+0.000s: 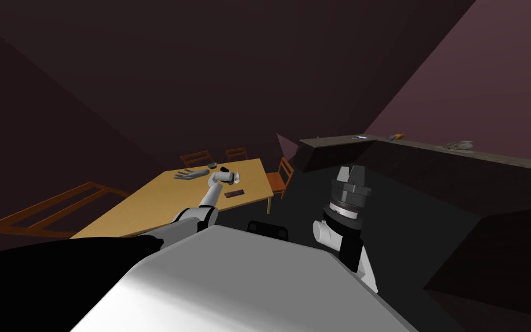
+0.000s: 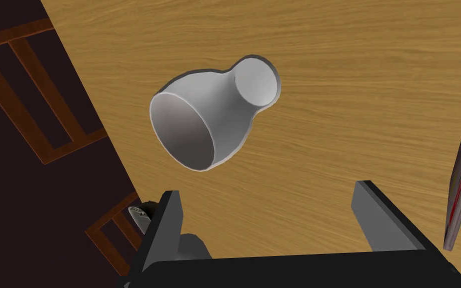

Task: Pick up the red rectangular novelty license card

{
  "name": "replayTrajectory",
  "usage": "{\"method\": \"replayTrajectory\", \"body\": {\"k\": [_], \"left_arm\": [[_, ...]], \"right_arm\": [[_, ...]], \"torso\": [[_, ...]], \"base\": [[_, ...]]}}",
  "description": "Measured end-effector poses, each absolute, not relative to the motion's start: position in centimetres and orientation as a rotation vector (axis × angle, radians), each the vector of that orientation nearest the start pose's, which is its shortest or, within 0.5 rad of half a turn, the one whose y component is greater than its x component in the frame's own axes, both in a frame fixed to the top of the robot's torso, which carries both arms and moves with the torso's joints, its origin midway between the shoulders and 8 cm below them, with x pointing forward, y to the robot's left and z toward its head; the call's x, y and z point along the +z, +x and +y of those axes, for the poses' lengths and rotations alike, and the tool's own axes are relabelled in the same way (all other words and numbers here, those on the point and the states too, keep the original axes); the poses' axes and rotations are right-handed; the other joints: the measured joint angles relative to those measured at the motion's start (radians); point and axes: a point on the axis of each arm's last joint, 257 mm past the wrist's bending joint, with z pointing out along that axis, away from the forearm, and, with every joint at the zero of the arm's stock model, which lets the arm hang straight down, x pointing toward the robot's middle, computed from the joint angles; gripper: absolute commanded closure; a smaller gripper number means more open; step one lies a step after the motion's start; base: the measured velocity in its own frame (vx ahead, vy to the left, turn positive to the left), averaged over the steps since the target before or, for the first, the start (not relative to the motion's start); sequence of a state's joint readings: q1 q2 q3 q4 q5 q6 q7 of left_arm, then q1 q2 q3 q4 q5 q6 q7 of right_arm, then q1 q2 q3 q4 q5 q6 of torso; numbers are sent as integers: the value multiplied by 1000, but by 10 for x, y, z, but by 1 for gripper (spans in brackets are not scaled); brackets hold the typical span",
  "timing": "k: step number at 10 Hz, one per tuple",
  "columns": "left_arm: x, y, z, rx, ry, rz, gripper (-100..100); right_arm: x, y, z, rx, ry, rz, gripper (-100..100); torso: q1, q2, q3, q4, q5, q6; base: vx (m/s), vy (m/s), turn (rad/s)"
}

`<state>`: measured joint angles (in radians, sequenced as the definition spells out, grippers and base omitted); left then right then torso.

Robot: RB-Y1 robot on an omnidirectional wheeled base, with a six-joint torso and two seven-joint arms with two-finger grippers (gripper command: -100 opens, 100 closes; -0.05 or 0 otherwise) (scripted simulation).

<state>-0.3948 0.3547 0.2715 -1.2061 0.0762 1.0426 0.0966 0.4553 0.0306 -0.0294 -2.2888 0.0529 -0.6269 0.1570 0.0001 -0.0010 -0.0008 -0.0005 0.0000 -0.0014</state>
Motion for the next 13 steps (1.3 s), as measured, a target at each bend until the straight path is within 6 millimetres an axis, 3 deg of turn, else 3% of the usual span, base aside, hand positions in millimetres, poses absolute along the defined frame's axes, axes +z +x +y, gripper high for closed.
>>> {"method": "replayTrajectory", "body": {"k": [4, 13], "left_arm": [[-373, 504, 446, -304, -2135, 1533, -100], [-420, 444, 423, -59, -2431, 1599, -100]], "right_arm": [[64, 320, -274, 1141, 451, 525, 0], [64, 320, -274, 1141, 451, 525, 0]], "torso": [[0, 1, 1, 0, 0, 0], [0, 1, 0, 0, 0, 0]], "base": [[17, 7, -21], [21, 11, -18]]}}
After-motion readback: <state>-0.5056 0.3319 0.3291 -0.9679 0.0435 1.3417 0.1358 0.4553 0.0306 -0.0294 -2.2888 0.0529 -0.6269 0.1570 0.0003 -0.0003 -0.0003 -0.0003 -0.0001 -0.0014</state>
